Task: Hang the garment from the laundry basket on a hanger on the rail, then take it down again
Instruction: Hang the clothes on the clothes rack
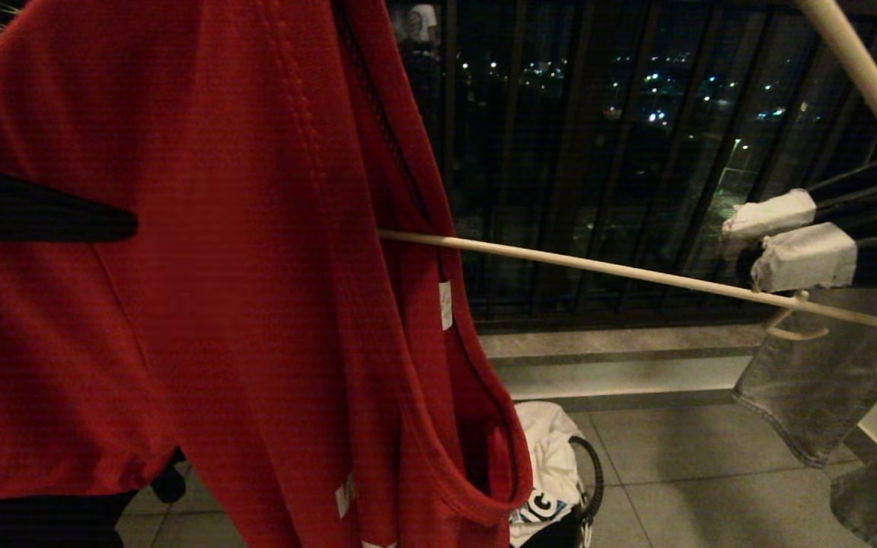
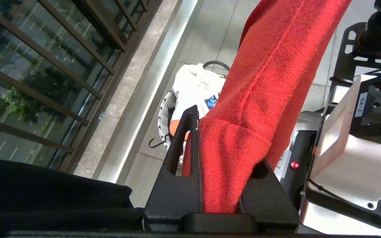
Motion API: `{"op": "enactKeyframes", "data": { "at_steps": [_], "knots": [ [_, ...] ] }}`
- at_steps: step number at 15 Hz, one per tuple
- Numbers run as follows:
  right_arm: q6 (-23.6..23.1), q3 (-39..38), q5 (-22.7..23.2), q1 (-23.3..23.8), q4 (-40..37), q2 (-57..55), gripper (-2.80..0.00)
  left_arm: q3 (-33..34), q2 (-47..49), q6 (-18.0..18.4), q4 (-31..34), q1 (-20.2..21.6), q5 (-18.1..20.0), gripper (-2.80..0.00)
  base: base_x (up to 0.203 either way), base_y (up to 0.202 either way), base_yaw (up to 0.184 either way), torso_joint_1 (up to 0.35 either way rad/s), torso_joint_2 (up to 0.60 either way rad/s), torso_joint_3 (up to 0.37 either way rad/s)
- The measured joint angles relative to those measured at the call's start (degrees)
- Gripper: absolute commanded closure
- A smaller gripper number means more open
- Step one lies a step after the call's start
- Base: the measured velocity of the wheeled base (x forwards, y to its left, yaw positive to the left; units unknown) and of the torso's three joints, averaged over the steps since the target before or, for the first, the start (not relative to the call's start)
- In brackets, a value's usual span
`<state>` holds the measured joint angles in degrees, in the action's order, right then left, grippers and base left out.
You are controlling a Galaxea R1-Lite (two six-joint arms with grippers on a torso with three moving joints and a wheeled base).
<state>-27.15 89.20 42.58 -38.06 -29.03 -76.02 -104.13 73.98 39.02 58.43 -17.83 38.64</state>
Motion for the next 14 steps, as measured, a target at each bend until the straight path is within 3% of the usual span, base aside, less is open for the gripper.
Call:
{"op": "enactKeyframes", "data": {
  "at_steps": [4, 5, 6, 14],
  "knots": [
    [0.0, 0.6, -0.1, 0.0, 0.0, 0.0, 0.0, -0.1, -0.4, 0.1, 0.0, -0.2, -0.1, 0.0, 0.0, 0.0, 0.0, 0.0, 0.0, 0.0],
    [0.0, 0.6, 0.0, 0.0, 0.0, 0.0, -0.84, -0.1, -0.5, 0.0, 0.0, -0.2, -0.1, 0.0, 0.0, 0.0, 0.0, 0.0, 0.0, 0.0],
    [0.0, 0.5, 0.0, 0.0, 0.0, 0.0, -2.8, -0.2, -0.5, -0.1, 0.1, -0.3, 0.0, 0.0, 0.0, 0.0, 0.0, 0.0, 0.0, 0.0],
    [1.1, 0.2, 0.1, 0.0, 0.0, -0.5, -2.8, 0.4, -0.7, -0.4, -0.1, -0.3, 0.0, 0.0, 0.0, 0.0, 0.0, 0.0, 0.0, 0.0]
  ]
}}
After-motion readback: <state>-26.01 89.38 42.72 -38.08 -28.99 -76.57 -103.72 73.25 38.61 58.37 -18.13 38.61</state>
